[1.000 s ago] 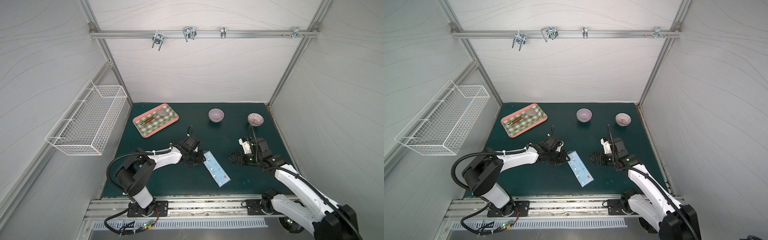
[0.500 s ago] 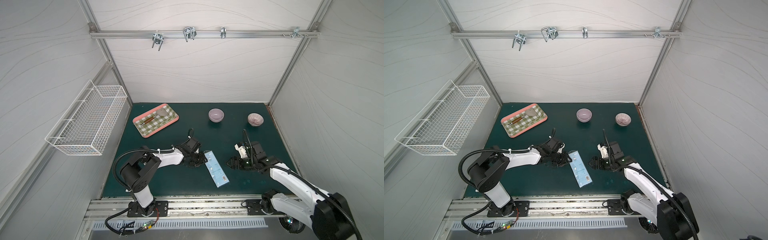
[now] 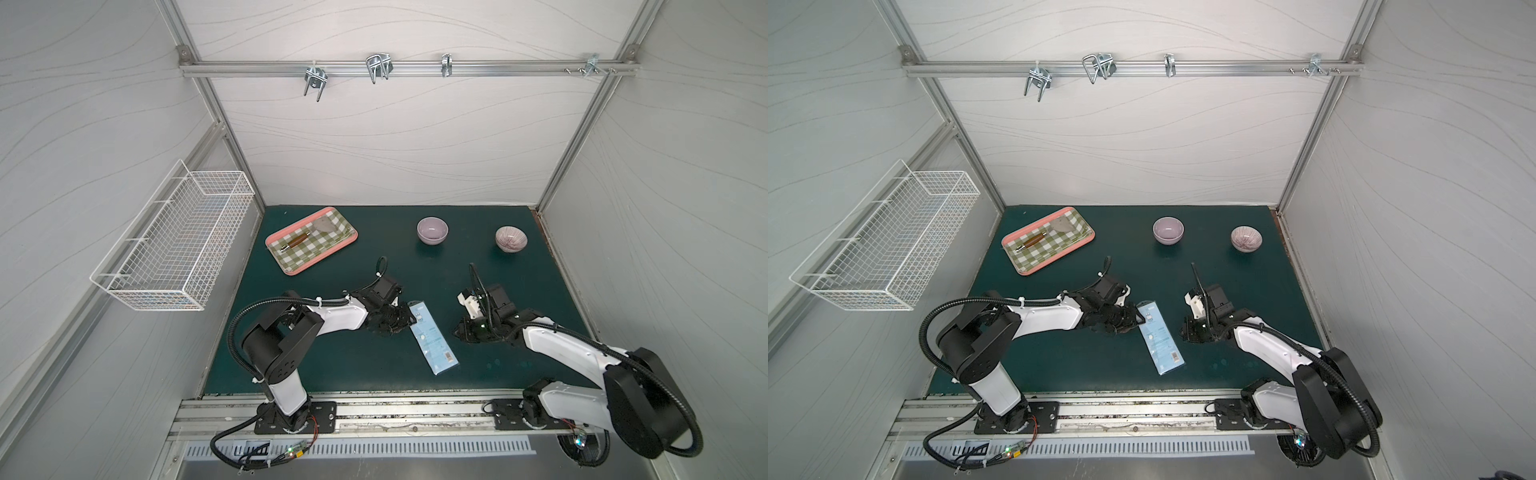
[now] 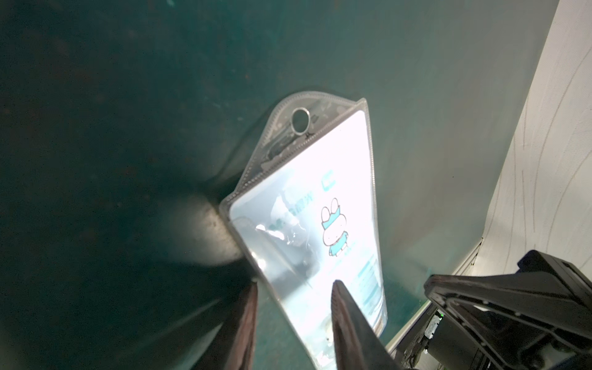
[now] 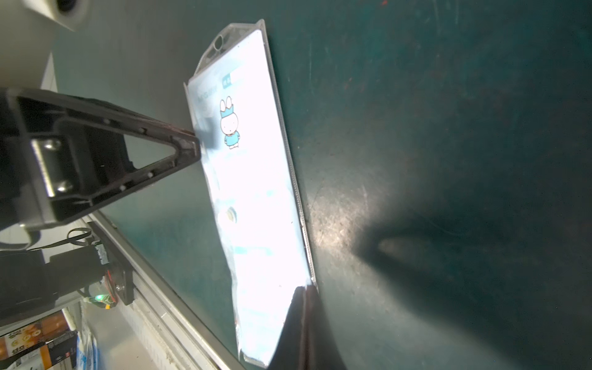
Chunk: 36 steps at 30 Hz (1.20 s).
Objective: Open the ruler set and take out the ruler
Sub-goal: Pick up the ruler set bag from the center of the board.
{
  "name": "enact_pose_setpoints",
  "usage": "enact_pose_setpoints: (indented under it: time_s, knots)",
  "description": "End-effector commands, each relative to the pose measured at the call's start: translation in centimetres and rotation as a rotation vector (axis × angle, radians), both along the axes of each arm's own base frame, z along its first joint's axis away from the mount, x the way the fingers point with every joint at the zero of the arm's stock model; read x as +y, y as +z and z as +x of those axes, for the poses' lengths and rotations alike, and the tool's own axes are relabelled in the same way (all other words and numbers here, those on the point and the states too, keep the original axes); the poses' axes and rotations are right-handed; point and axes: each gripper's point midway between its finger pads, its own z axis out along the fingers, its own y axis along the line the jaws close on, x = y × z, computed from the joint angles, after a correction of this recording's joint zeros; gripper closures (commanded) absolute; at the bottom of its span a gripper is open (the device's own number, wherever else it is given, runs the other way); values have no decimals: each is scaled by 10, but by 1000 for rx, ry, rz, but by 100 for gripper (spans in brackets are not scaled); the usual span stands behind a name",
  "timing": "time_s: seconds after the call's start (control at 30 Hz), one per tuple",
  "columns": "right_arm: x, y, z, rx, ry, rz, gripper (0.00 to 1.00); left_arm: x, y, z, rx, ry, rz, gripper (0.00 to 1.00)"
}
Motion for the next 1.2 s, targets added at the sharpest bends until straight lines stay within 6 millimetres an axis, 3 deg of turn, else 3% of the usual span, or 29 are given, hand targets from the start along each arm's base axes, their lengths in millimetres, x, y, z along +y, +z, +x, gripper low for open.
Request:
enact_pose_setpoints:
  time_s: [0.0,0.4,0.87,1.17]
  knots:
    - [2,-5,6,-12,-8,-20,100,-2,-7,-1,15,10,-6,61]
    - [21,-33,9,45,33,-50,100,-3,-13,-4,30,7,-13,61]
    - [42,-42,21,50,58,-53,100,-2,-16,-6,38,3,-15,62]
    - [45,-44,21,56,62,-55,100,-4,-18,-7,41,-4,-17,83]
